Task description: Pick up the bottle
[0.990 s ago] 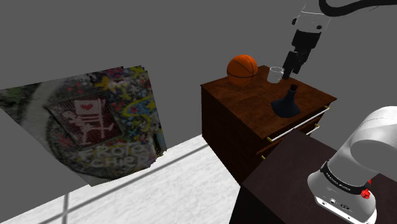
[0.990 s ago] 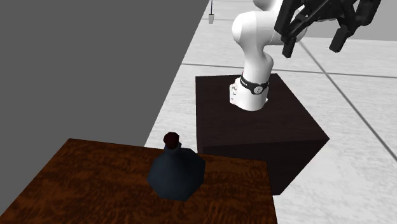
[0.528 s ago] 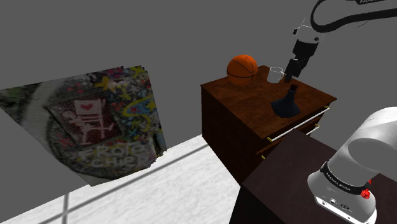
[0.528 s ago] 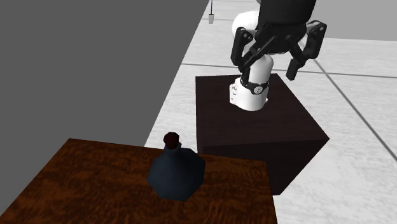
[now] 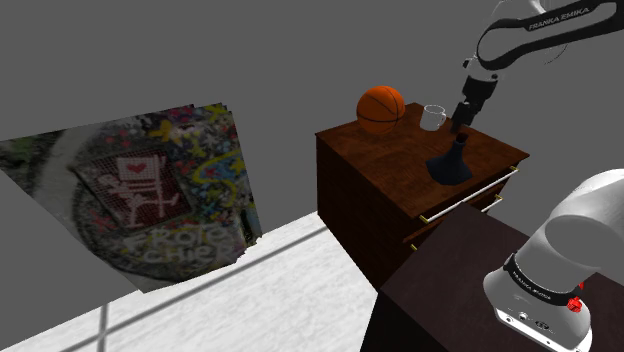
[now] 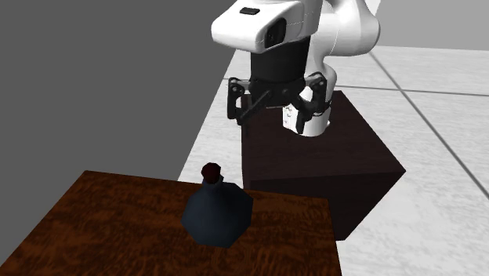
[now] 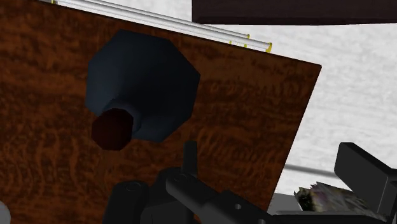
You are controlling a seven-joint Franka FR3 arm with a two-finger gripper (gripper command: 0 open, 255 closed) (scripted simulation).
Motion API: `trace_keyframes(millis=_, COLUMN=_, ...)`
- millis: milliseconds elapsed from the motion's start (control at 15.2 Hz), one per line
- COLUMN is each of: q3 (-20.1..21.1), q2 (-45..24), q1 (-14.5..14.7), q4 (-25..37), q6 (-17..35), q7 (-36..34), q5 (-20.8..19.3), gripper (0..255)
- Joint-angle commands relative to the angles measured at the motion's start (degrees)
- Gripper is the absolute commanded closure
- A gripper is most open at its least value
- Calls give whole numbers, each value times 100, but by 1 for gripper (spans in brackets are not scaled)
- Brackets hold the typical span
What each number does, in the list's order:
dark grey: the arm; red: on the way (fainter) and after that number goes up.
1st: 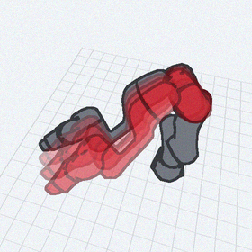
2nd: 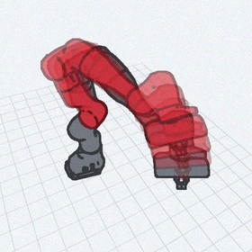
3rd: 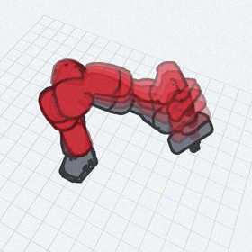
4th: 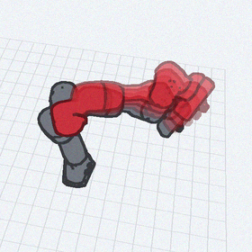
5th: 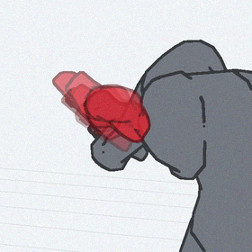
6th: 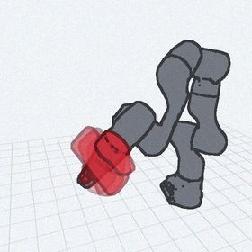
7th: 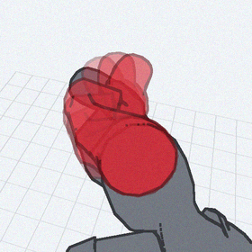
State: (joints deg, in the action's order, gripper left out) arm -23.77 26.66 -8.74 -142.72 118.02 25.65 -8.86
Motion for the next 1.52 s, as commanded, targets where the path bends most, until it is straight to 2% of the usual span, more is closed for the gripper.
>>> trace_keyframes(millis=0, q3=-203, q2=-321, q1=-14, q4=93, q6=264, q7=223, q5=-3, gripper=0)
trace_keyframes(millis=264, q3=-654, q2=-1083, q1=-8, q4=381, q6=786, q7=777, q5=155, gripper=0)
trace_keyframes(millis=528, q3=-1070, q2=-1945, q1=19, q4=779, q6=1237, q7=1455, q5=578, gripper=0)
trace_keyframes(millis=1188, q3=-1165, q2=-2529, q1=39, q4=614, q6=1896, q7=1838, q5=1020, gripper=0)
trace_keyframes(millis=1254, q3=-1162, q2=-2519, q1=40, q4=616, q6=1886, q7=1828, q5=1012, gripper=255)
trace_keyframes(millis=1452, q3=-1160, q2=-2525, q1=42, q4=623, q6=1884, q7=1827, q5=1017, gripper=255)
